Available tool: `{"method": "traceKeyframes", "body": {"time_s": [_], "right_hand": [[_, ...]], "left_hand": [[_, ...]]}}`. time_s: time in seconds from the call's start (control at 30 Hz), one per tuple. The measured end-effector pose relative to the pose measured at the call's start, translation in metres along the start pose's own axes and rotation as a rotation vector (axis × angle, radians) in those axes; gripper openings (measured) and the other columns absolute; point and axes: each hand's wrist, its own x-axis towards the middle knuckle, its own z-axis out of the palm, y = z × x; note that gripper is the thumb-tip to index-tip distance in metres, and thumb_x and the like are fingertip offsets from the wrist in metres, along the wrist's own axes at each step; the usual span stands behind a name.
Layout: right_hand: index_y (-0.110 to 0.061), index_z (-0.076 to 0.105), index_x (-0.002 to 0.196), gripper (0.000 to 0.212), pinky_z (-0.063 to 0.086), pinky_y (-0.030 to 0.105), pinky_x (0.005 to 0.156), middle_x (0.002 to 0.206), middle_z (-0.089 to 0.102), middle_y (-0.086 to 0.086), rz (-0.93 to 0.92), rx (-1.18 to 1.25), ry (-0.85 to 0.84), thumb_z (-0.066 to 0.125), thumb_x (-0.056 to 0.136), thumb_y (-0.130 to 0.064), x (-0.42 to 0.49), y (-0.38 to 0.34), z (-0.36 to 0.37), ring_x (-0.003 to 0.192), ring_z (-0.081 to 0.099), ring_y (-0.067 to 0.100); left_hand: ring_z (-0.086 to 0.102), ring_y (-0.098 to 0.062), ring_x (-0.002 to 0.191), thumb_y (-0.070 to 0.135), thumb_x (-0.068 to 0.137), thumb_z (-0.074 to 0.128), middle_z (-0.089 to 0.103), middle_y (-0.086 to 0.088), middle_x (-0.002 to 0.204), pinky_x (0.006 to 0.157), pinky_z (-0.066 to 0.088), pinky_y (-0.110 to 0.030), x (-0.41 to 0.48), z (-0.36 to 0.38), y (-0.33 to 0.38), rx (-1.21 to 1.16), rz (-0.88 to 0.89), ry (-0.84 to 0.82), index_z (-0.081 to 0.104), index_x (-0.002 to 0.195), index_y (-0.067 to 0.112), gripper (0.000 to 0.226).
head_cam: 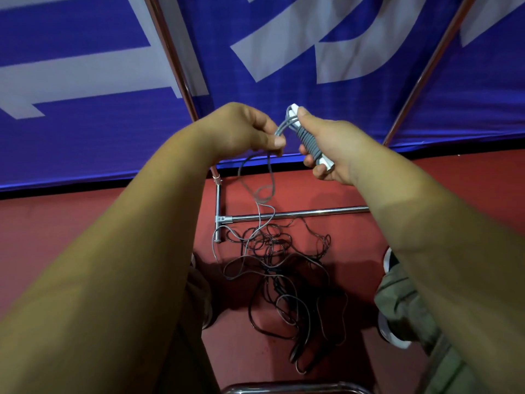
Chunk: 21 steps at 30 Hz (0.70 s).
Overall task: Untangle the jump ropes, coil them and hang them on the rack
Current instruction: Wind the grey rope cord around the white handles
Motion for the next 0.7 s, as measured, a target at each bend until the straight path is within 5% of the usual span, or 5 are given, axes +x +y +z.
{"method": "traceKeyframes", "body": {"time_s": [0.07, 0.2, 0.3, 0.4, 0.7], "right_hand": [[-0.02, 0.073, 0.117, 0.063, 0.036, 0.024, 0.046, 0.088, 0.068, 0.005, 0.006, 0.043, -0.005, 0.075, 0.084, -0.073, -0.001, -0.001, 0.0, 0.061, 0.057, 0.016], [-0.02, 0.071, 0.112, 0.049, 0.029, 0.021, 0.043, 0.081, 0.063, 0.003, 0.033, 0.105, -0.07, 0.076, 0.088, -0.063, -0.003, -0.003, 0.002, 0.053, 0.05, 0.013], [-0.022, 0.069, 0.106, 0.038, 0.025, 0.02, 0.041, 0.078, 0.061, 0.001, 0.043, 0.152, -0.096, 0.071, 0.09, -0.056, -0.004, -0.008, 0.0, 0.051, 0.045, 0.011], [-0.021, 0.067, 0.105, 0.036, 0.024, 0.019, 0.041, 0.075, 0.059, -0.001, 0.044, 0.181, -0.127, 0.067, 0.092, -0.055, -0.008, -0.013, -0.002, 0.051, 0.043, 0.01], [-0.015, 0.065, 0.105, 0.044, 0.023, 0.018, 0.038, 0.077, 0.059, 0.001, 0.081, 0.092, -0.391, 0.058, 0.1, -0.057, -0.022, -0.012, 0.001, 0.05, 0.038, 0.009]], "left_hand": [[0.074, -0.016, 0.099, 0.045, 0.083, 0.086, 0.08, 0.007, 0.09, 0.095, 0.056, -0.036, 0.0, 0.003, 0.001, 0.098, -0.003, -0.008, 0.082, 0.089, 0.025, 0.022], [0.076, -0.015, 0.073, 0.039, 0.099, 0.072, 0.071, 0.0, 0.069, 0.061, 0.052, -0.03, 0.002, 0.016, 0.003, 0.131, -0.066, -0.08, 0.07, 0.089, 0.011, 0.029], [0.067, -0.02, 0.059, 0.046, 0.107, 0.057, 0.056, -0.001, 0.065, 0.063, 0.057, -0.036, 0.002, 0.019, 0.0, 0.034, -0.092, -0.103, 0.078, 0.098, 0.019, 0.035], [0.05, -0.012, 0.048, 0.049, 0.109, 0.05, 0.065, -0.003, 0.067, 0.057, 0.052, -0.031, 0.002, 0.016, 0.0, -0.008, -0.083, -0.079, 0.077, 0.1, 0.021, 0.04], [0.08, -0.026, 0.075, 0.033, 0.11, 0.053, 0.081, -0.008, 0.093, 0.053, 0.054, -0.029, 0.001, 0.017, -0.006, -0.04, -0.115, -0.085, 0.068, 0.109, 0.018, 0.021]]}}
